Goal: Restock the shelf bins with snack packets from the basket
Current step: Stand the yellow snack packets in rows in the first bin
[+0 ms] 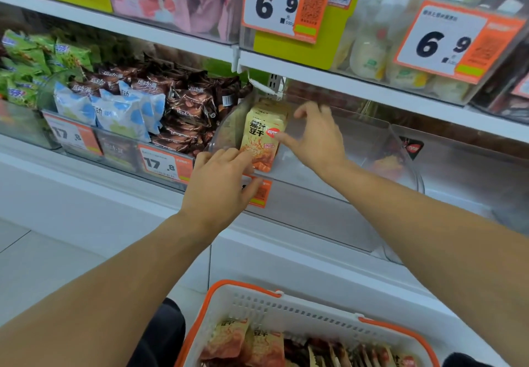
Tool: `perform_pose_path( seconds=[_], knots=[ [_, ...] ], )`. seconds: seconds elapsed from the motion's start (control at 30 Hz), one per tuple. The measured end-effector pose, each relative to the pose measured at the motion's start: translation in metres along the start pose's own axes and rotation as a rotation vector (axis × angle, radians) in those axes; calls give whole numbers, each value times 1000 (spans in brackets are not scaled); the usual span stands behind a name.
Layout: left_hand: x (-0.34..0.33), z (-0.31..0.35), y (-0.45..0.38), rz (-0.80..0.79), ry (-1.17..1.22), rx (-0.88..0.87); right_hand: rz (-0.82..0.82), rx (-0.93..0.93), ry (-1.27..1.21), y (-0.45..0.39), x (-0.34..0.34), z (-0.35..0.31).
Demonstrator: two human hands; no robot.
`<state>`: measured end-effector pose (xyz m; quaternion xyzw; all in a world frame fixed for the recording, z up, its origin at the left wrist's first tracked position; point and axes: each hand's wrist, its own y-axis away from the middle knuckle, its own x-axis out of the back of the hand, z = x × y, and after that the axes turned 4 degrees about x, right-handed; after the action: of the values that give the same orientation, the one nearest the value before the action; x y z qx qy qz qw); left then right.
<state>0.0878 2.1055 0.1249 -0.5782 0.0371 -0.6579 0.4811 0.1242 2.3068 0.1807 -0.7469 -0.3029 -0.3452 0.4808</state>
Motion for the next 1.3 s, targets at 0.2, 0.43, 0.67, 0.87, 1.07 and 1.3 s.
perform_pose_path(
  seconds=[0.2,0.43,0.67,0.87,1.07,1.3],
  knots=[
    [10,12,3,34,-7,-117,153,304,-130,98,70,24],
    [-13,55,49,-422,55,-287,-738,268,5,239,59,110],
    [-87,110,141,-833,129,30,-1042,-216,147,352,34,170],
    [-156,152,258,-982,152,178,-1190,-365,260,433,11,173],
    [-170,163,305,-785,206,394,-806,-435,8,448,7,142],
    [-165,193,263,-901,707,854,-714,-308,-220,459,5,110]
  ],
)
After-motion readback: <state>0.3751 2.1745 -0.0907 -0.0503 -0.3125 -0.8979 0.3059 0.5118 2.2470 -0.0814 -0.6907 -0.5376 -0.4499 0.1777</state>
